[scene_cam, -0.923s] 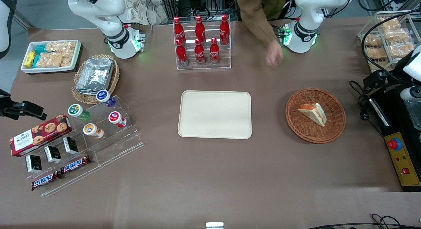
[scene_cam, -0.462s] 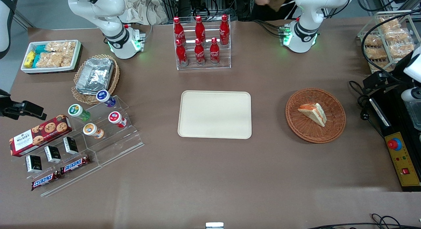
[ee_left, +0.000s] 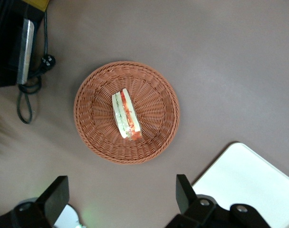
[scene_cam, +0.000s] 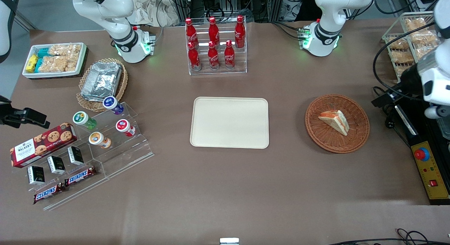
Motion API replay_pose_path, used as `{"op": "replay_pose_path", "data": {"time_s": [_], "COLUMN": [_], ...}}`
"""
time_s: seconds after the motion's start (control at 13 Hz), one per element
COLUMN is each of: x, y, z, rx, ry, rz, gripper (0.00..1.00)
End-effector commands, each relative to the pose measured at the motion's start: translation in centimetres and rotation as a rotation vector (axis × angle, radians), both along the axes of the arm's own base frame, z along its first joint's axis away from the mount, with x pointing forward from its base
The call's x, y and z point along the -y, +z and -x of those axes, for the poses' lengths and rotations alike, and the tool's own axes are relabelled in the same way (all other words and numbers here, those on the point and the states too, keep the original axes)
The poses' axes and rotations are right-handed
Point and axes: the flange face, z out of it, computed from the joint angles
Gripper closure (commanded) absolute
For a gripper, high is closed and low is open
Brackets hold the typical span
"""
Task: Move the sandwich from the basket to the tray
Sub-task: 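Move the left gripper toward the wicker basket with the sandwich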
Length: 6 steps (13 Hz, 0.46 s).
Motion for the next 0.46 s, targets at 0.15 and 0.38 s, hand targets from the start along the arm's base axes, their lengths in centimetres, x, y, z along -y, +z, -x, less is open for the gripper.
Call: {"op": "replay_pose_path", "data": {"time_s": [0.15, 0.38], "x": [-0.5, -0.7], "y": [-9.8, -15.3], "z": [7.5, 8.4], "rx": [0.075, 0.1], "ry": [0.216, 0.301], "rz": [0.006, -0.003], "gripper": [0.0, 0.0]}}
